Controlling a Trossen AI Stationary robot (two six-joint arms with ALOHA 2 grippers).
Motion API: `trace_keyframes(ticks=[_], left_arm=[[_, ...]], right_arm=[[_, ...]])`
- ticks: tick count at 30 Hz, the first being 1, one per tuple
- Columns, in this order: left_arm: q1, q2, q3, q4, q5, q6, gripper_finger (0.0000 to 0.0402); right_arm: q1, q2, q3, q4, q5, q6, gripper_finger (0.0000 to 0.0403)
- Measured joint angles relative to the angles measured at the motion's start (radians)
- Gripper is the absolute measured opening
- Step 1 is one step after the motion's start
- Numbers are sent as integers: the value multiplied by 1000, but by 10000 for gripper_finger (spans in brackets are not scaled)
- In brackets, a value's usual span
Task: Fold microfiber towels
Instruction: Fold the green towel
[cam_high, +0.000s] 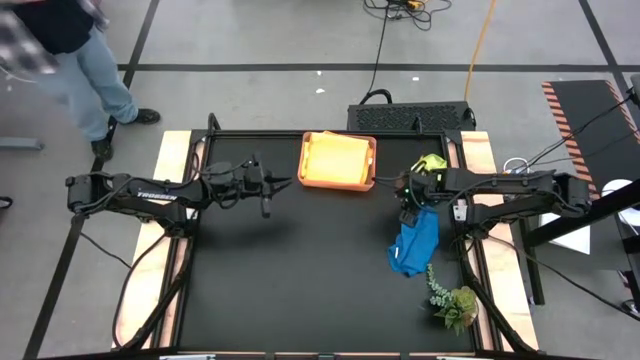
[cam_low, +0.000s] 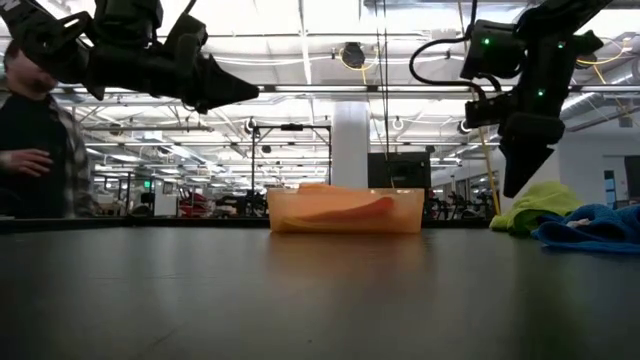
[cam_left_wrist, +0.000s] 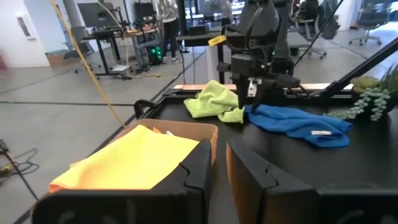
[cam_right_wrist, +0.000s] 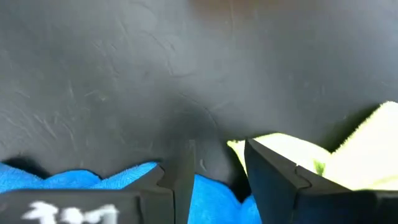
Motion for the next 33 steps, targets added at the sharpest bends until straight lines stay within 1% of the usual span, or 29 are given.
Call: trace_keyframes(ticks=[5,16,22,25,27,29,33], left_arm=[[4,0,0,0,-34,31,51],[2,0,0,-16,-34,15,51],[2,0,0,-27,-34,9,51],[2,0,0,-26,-34,2,51],[2,0,0,-26,-34,0,51],[2,0,0,-26,-34,-1,51],[2,0,0,-26,-34,-17,51]], right_arm=[[0,6,9,-18,54,36,130],[-25,60,-14,-73,59,124,130],[-26,60,-38,-72,157,172,130],[-26,60,-52,-44,165,170,126],[-26,60,-63,-14,163,164,115],[-26,60,-73,11,158,152,95],[-26,60,-76,37,157,139,32]])
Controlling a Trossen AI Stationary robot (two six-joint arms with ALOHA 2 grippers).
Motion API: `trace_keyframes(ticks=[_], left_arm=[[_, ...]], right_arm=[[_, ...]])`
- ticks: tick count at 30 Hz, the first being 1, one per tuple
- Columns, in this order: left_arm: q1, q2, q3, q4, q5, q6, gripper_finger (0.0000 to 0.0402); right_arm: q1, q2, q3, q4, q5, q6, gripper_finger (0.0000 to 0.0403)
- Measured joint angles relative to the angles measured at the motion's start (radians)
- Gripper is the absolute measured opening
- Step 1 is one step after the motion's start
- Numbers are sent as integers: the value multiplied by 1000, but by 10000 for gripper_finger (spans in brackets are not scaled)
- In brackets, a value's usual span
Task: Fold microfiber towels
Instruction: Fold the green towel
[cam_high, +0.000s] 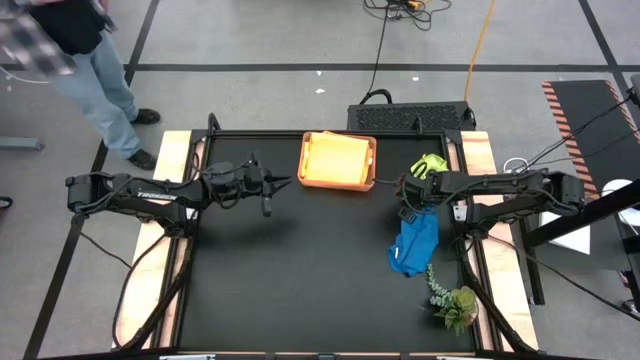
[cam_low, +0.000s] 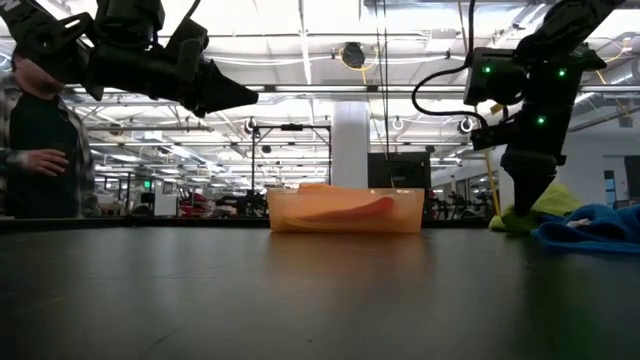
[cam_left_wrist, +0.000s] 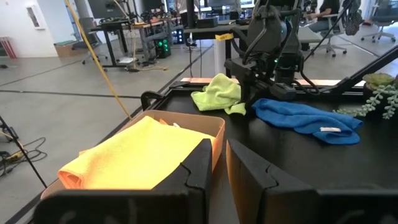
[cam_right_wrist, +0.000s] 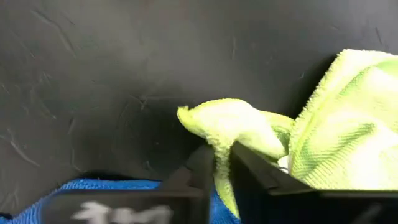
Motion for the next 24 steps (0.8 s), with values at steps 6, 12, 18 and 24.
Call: trace_keyframes(ticks=[6,12,18,24], left_arm=[[0,0,0,-1,0,-3,51],[0,0,0,-14,1,-12,51],[0,0,0,-54,2,-6,51],[-3,0,0,-53,4,-6,51]], right_arm=[[1,-37,16,58,-2,-25,8],[1,-156,55,119,0,-74,3],[2,-312,86,250,-1,-157,1],[2,-438,88,406,-90,-223,1]])
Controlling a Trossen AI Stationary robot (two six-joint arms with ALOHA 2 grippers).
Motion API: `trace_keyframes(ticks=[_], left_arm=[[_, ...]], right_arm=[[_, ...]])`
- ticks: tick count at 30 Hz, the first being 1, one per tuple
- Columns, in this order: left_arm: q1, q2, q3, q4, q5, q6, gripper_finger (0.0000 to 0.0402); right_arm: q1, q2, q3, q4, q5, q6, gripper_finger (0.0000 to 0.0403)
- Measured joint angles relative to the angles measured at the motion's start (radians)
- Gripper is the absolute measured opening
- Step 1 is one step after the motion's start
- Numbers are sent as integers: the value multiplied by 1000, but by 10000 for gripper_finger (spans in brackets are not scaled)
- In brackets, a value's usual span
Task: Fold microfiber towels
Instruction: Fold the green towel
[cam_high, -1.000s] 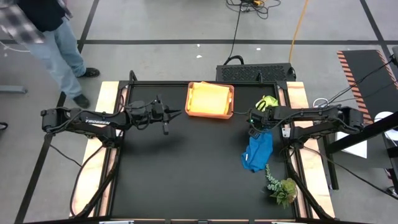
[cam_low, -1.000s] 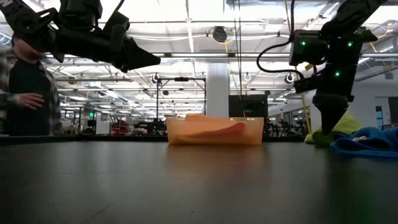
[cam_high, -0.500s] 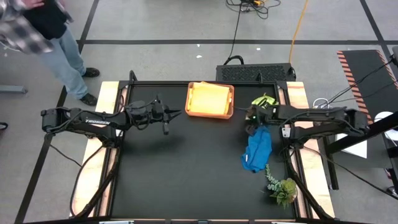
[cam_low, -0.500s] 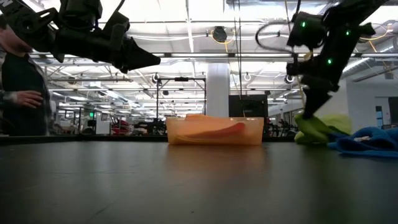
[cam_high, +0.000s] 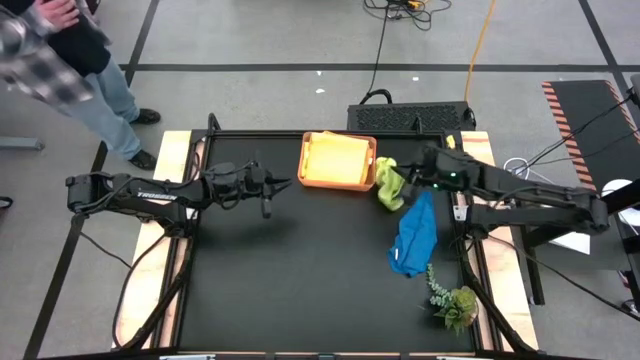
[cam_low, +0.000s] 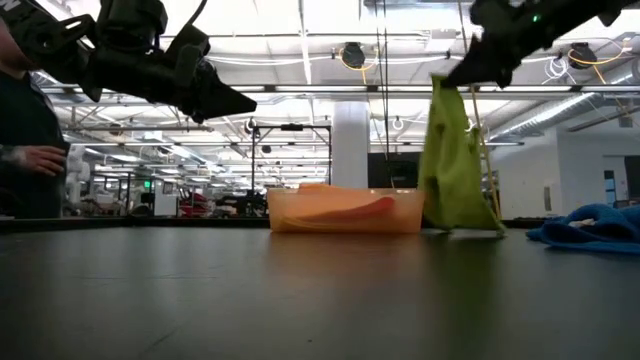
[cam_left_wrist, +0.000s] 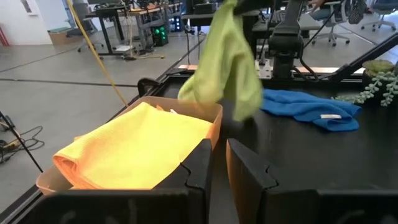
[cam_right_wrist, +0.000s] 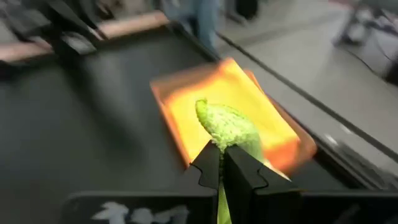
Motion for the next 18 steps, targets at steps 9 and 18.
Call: trace_keyframes(ticks=[9,18], left_arm=[[-29,0,0,1,0,16,51],[-59,0,0,9,0,32,51]], right_arm=[[35,-38,0,168,-171,-8,0],[107,46,0,255,-200,-5,0]])
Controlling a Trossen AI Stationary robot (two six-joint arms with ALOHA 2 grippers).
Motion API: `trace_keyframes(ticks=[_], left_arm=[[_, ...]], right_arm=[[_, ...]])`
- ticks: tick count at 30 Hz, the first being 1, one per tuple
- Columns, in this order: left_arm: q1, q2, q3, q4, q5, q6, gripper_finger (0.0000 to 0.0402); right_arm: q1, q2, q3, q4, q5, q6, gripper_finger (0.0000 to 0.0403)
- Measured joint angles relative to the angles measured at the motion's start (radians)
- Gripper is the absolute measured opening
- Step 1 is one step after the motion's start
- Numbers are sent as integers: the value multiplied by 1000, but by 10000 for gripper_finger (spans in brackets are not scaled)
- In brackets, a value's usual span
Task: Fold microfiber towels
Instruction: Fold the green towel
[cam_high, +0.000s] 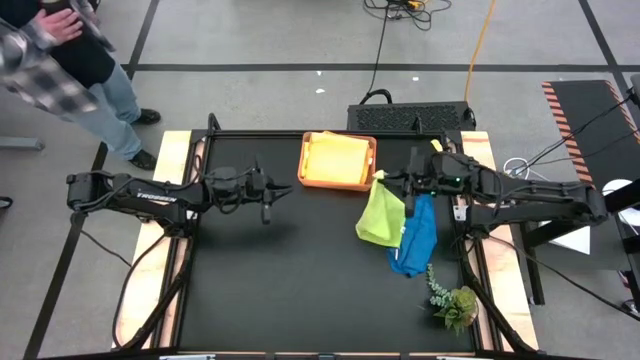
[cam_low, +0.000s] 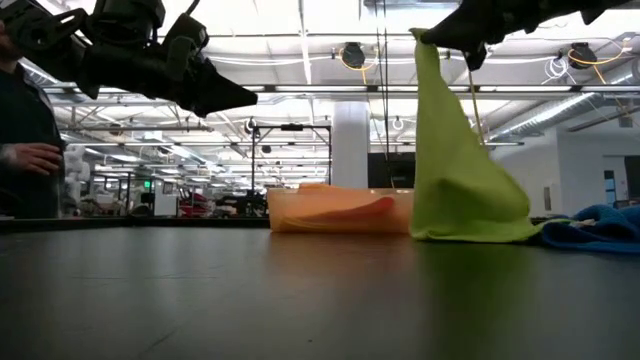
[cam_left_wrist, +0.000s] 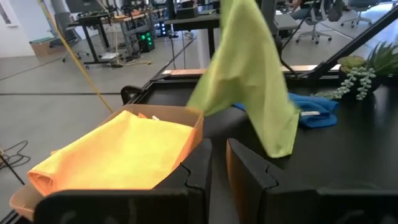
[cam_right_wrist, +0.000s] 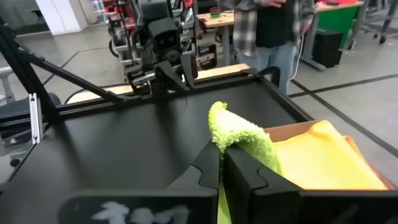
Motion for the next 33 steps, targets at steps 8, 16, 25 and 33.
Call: trace_keyframes(ticks=[8,16,25,33], left_arm=[[-40,15,2,99,67,47,52],[-93,141,105,120,71,84,134],[-160,340,292,121,-5,287,226],[-195,450,390,122,-84,516,231]], right_arm=[[40,138,0,105,-2,8,0],[69,270,0,234,-66,20,0],[112,376,0,287,-84,24,0],[129,411,0,330,-84,24,0]])
